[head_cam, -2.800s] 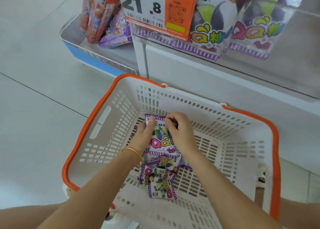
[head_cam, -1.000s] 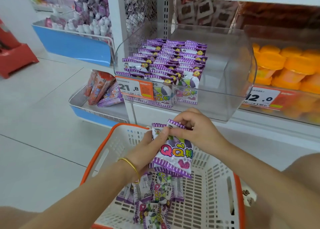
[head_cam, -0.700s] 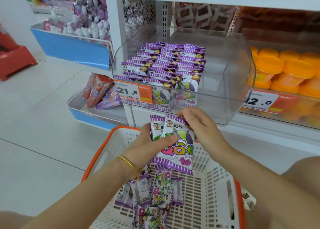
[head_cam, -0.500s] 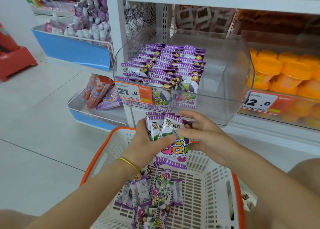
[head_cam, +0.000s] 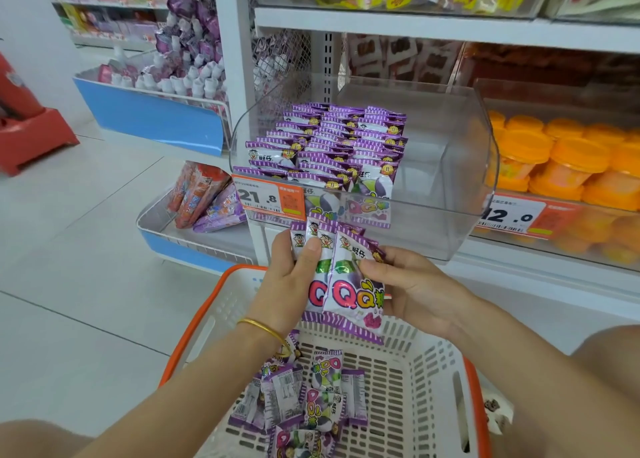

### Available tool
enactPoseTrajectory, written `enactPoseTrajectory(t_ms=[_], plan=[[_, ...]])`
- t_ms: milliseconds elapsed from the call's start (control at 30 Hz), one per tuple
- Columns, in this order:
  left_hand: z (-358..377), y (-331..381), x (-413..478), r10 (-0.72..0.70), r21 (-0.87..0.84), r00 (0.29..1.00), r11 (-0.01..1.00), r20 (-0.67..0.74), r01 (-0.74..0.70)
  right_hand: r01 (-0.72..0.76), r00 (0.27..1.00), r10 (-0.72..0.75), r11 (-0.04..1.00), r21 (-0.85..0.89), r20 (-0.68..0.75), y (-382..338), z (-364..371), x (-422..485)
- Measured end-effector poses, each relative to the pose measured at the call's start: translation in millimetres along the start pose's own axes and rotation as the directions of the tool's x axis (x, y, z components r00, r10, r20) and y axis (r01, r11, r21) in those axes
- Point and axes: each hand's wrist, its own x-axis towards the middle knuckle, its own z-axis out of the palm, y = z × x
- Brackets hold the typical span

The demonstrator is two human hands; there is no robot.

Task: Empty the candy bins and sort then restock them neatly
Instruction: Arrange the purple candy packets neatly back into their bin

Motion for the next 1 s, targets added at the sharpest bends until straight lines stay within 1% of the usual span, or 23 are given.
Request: enactPoseTrajectory(t_ms=[100,167,233,267,300,333,400,433,467,500,533,567,600,667,700,733,767,800,867,900,967,1000], plan=[[1.5,3.5,2.6,0.002,-0.003,0.999,1.000,-0.052,-0.002,-0.002,1.000,0.002,1.000,-0.017,0.015,-6.7,-1.8,0.3],[1.0,5.3,9.6,0.017,0.011,0.994,1.000,-0.104,-0.016,0.039,0.999,-0.038,0.997,-0.063,0.004,-16.6,-1.9,-2.3],[-1.4,8.7,17.9,0.044,-0.006,0.987,0.999,-0.156,-0.045,0.131,0.991,-0.134,0.983,-0.126,-0.020,-34.1,-1.3,-7.5],[-2.8,11.2,21.1,0.058,-0.011,0.983,0.998,-0.177,-0.061,0.201,0.977,-0.209,0.969,-0.146,-0.045,-46.5,-2.2,-9.3],[-4.3,13.8,24.0,0.065,-0.007,0.981,0.998,-0.184,-0.067,0.287,0.949,-0.304,0.943,-0.166,-0.081,-60.9,-3.4,-10.3],[-5.1,15.9,27.2,0.083,0.003,0.978,0.997,-0.189,-0.083,0.384,0.903,-0.411,0.902,-0.197,-0.122,-76.6,-5.7,-9.5],[-6.0,21.3,30.3,0.083,0.007,0.976,0.997,-0.202,-0.083,0.532,0.773,-0.603,0.786,-0.316,-0.199,-106.7,-11.9,-2.6],[-6.1,22.6,32.1,0.082,0.009,0.975,0.997,-0.207,-0.082,0.555,0.707,-0.672,0.722,-0.414,-0.223,-118.7,-15.6,2.8],[-6.2,22.8,34.3,0.101,0.024,0.973,0.995,-0.210,-0.098,0.534,0.655,-0.719,0.658,-0.531,-0.233,-127.4,-19.8,9.1],[-6.4,22.5,35.4,0.112,0.033,0.970,0.994,-0.216,-0.107,0.473,0.625,-0.746,0.595,-0.649,-0.228,-133.2,-23.5,15.7],[-7.3,22.2,37.6,0.122,0.035,0.965,0.993,-0.232,-0.117,0.389,0.626,-0.750,0.538,-0.748,-0.214,-135.5,-26.0,22.5],[-6.8,22.9,38.9,0.123,0.029,0.963,0.992,-0.241,-0.120,0.308,0.652,-0.731,0.498,-0.810,-0.202,-135.6,-26.4,28.2],[-6.9,22.5,40.6,0.131,0.030,0.960,0.991,-0.247,-0.128,0.251,0.692,-0.696,0.481,-0.840,-0.191,-133.4,-26.2,34.0],[-7.2,21.2,43.7,0.137,0.024,0.959,0.990,-0.249,-0.135,0.186,0.779,-0.605,0.475,-0.860,-0.166,-123.7,-23.0,43.8],[-7.8,21.1,44.5,0.128,0.006,0.961,0.991,-0.245,-0.131,0.141,0.812,-0.564,0.440,-0.887,-0.150,-118.4,-22.3,47.5],[-8.4,22.6,44.7,0.125,-0.004,0.961,0.991,-0.245,-0.130,0.091,0.832,-0.538,0.379,-0.921,-0.139,-114.0,-23.3,51.5],[-8.7,23.2,45.0,0.123,-0.005,0.962,0.992,-0.243,-0.128,0.042,0.842,-0.519,0.334,-0.942,-0.146,-110.5,-24.1,55.1],[-9.2,22.7,45.5,0.119,-0.009,0.962,0.992,-0.244,-0.125,0.010,0.843,-0.511,0.327,-0.945,-0.168,-108.0,-24.6,57.7],[-9.3,23.8,45.6,0.114,-0.019,0.960,0.992,-0.254,-0.123,-0.014,0.826,-0.524,0.349,-0.937,-0.208,-105.9,-23.9,62.7],[-8.4,24.2,45.5,0.116,-0.015,0.959,0.992,-0.258,-0.124,-0.040,0.824,-0.526,0.312,-0.949,-0.208,-105.4,-21.1,64.1],[-7.1,22.8,45.9,0.129,0.006,0.958,0.991,-0.256,-0.131,-0.098,0.858,-0.484,0.171,-0.980,-0.170,-104.3,-17.1,67.2],[-6.2,22.3,45.5,0.135,0.012,0.957,0.991,-0.255,-0.136,-0.102,0.877,-0.451,0.161,-0.982,-0.165,-104.2,-16.8,67.4]])
